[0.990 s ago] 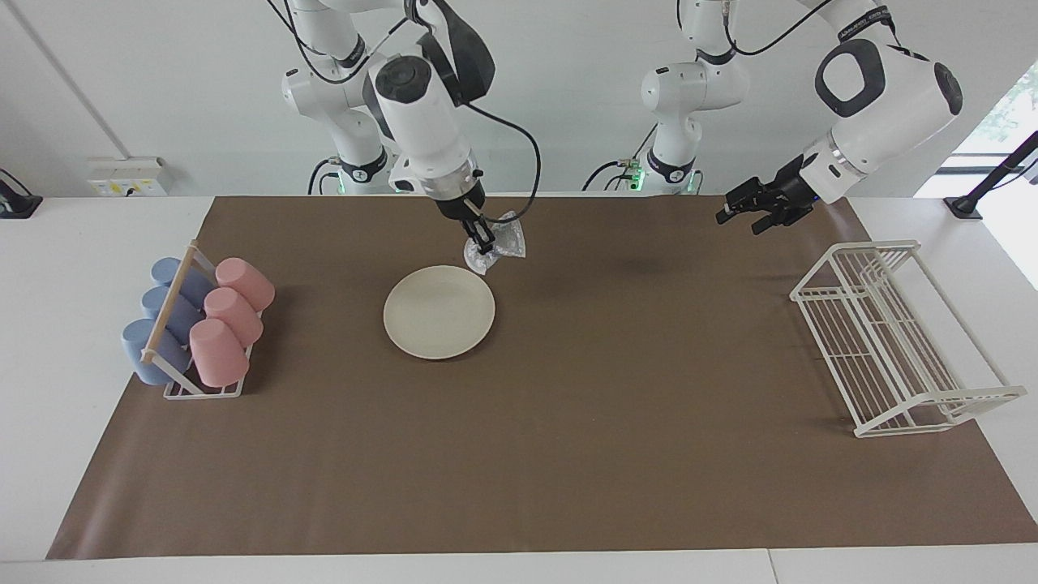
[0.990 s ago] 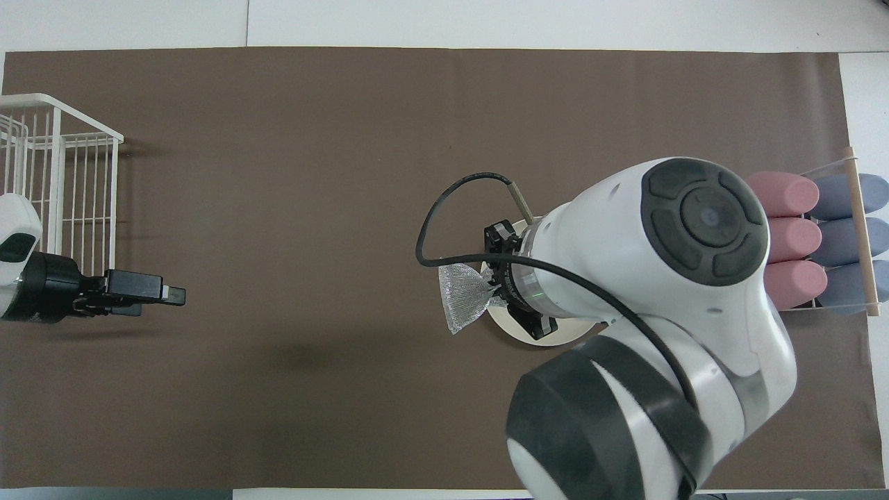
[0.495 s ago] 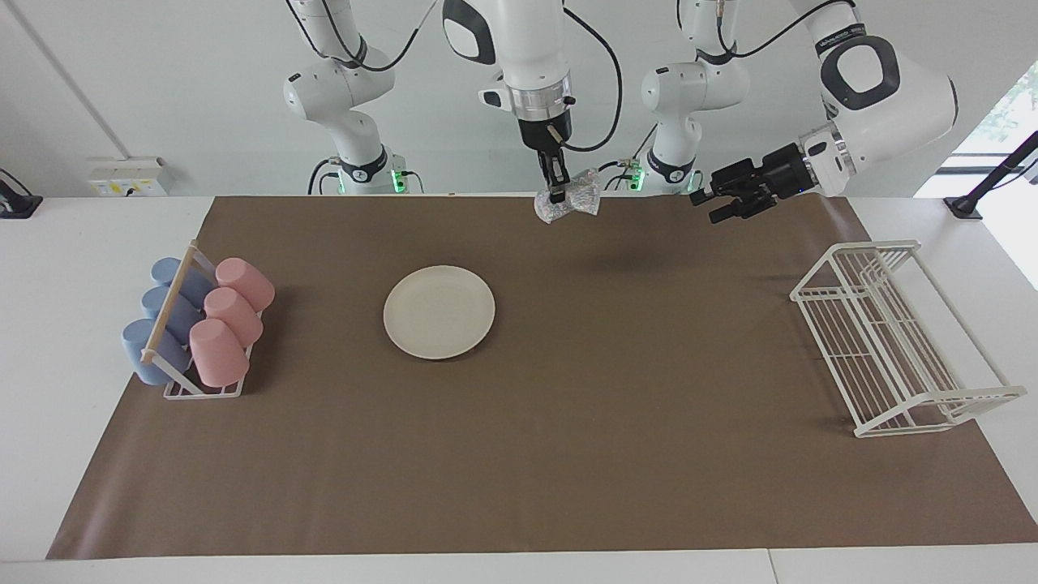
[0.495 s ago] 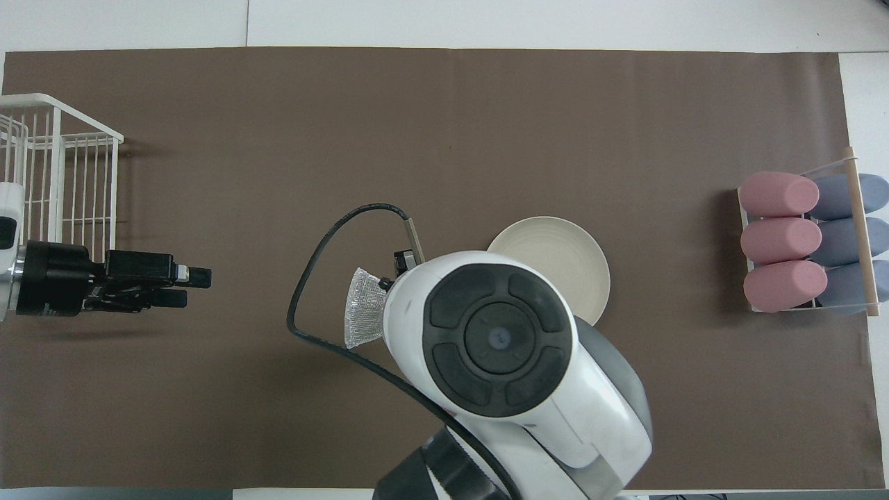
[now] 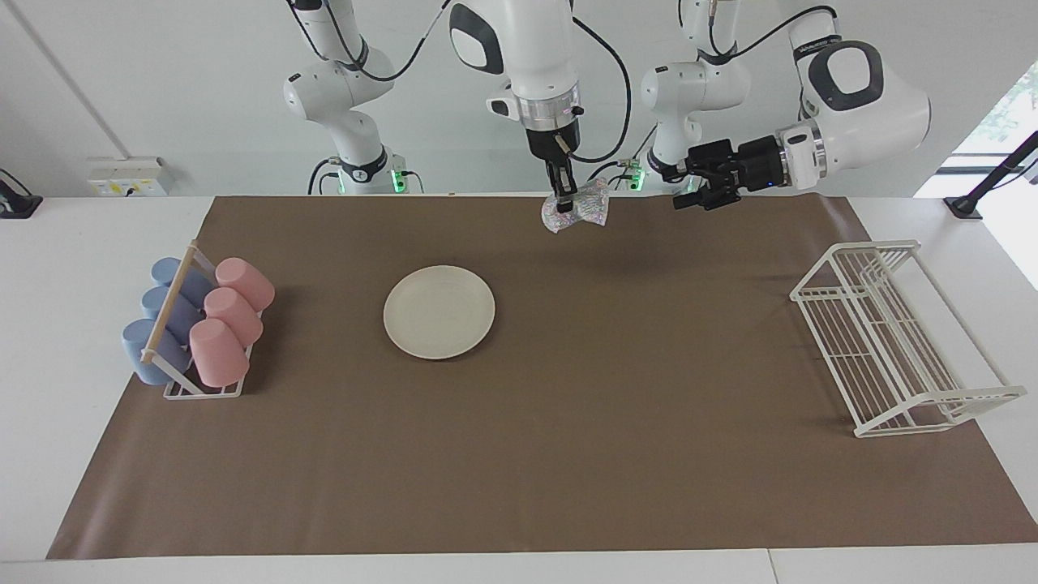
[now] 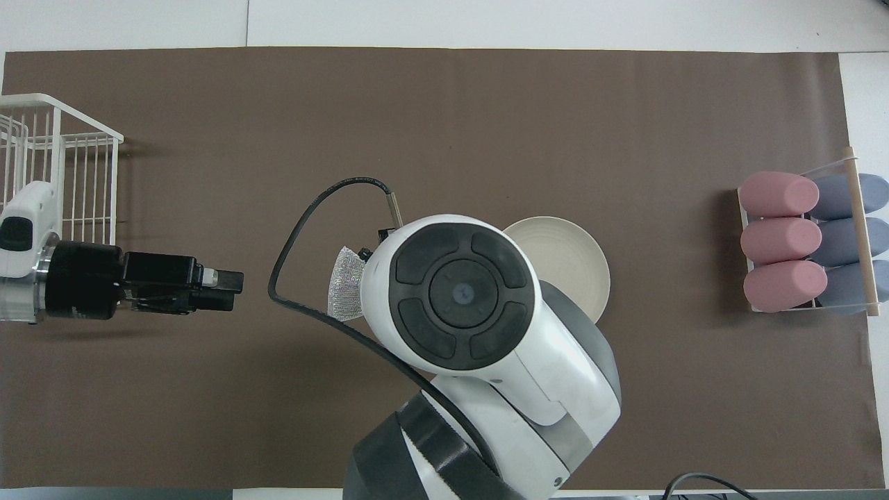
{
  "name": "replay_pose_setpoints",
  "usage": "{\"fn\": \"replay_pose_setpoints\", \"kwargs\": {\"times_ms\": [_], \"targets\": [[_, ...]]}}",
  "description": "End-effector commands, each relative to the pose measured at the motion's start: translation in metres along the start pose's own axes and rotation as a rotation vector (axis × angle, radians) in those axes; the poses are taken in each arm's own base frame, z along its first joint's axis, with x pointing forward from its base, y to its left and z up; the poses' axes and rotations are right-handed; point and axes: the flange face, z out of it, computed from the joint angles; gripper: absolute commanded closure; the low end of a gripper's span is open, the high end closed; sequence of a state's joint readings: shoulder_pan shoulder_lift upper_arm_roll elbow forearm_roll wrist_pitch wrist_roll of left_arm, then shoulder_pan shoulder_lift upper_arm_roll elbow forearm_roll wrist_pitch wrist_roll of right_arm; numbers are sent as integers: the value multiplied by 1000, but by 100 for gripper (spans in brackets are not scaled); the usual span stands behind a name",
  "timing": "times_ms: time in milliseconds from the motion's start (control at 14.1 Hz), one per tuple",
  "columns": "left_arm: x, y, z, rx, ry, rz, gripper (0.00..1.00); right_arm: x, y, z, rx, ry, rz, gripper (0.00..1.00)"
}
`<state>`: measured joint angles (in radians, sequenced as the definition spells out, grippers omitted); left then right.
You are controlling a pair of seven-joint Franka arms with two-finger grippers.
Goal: Wipe plate with sponge
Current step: 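Grasp the sponge with the left gripper while the right gripper holds it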
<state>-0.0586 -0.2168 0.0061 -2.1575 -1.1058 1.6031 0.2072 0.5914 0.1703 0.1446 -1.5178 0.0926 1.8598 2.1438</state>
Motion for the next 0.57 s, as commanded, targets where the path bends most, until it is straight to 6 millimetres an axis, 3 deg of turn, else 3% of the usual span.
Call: {"fn": "replay_pose_setpoints", "kwargs": {"times_ms": [0,283,495], "targets": [[5,6,26,-59,-9,32,0,-2,-1,-2,4,20,12,100],[9,19,73,-26,3,60,0,-1,-2,-2,6,19,15,100],[15,18,81,-39,11,48,0,0,-2,-2,6,20,17,100]]}}
